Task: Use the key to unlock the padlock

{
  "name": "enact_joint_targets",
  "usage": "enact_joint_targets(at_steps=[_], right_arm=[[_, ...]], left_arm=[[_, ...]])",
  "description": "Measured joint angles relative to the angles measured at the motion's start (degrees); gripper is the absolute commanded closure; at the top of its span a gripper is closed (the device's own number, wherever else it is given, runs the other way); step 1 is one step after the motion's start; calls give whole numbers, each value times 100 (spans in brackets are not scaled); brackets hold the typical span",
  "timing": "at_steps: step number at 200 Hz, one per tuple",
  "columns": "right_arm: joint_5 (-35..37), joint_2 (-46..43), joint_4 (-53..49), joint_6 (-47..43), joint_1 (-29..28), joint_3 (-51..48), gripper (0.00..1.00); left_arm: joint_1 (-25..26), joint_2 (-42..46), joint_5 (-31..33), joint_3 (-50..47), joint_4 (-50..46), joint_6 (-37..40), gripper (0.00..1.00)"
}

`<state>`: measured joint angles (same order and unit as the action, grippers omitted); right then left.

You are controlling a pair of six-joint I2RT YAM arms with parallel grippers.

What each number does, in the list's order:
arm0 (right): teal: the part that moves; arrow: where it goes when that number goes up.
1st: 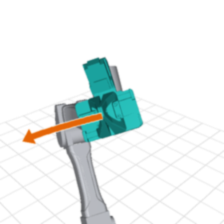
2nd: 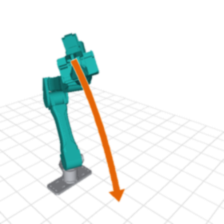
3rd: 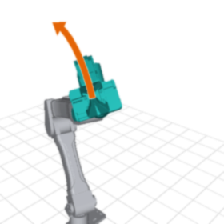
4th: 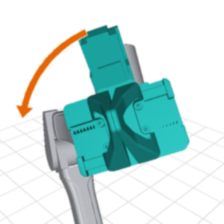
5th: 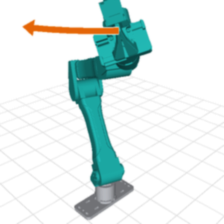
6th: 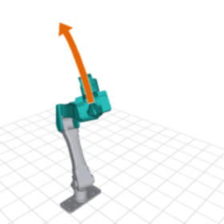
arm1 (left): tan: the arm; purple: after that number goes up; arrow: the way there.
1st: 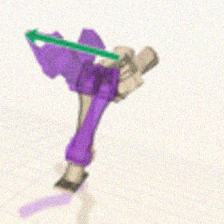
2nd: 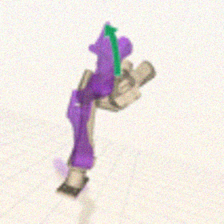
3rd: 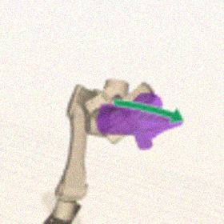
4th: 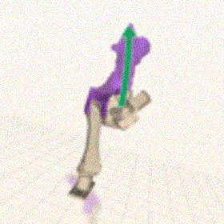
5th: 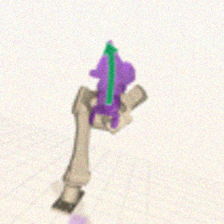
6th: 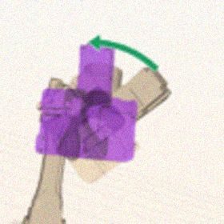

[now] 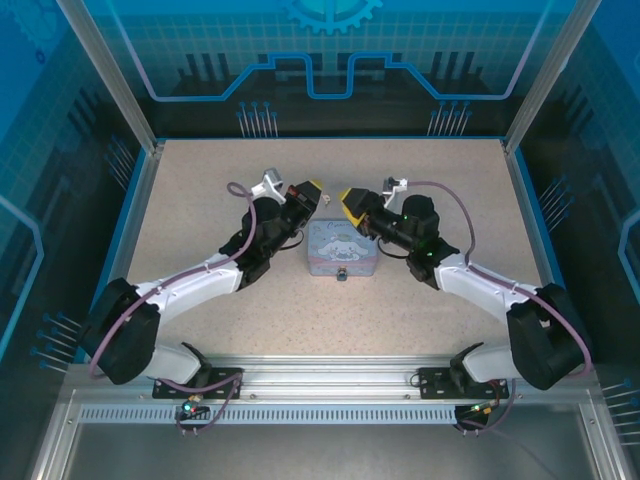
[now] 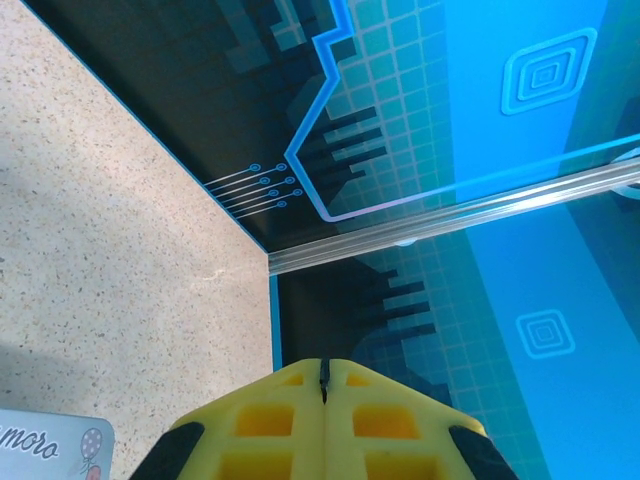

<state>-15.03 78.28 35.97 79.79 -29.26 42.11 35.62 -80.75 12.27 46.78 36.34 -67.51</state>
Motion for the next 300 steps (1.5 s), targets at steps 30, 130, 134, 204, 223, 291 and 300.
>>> enact_joint_targets(at_steps=[30,130,134,204,223,291,300], right_arm=[[70,160,68,17,-87,79,51],[92,595,125,-70,-118,643,55],[92,608,127,-70,-120,643,56],[90,627,490,83,-212,496,62],[90,627,549,125,-236,466,65],[103,627,658,210,-269,363,73],[109,627,658,214,-269,354,74]], left_arm=[[20,-48,59,-57,46,-57,100],[101,-96,116,-79,227,-160,100],[101,-101,125,-79,251,-160,100],[164,-236,295,-83,407,-162,100],[177,-267,341,-85,498,-164,100],[201,-289,474,-90,647,-184,100],[205,-289,490,-94,651,-192,100]])
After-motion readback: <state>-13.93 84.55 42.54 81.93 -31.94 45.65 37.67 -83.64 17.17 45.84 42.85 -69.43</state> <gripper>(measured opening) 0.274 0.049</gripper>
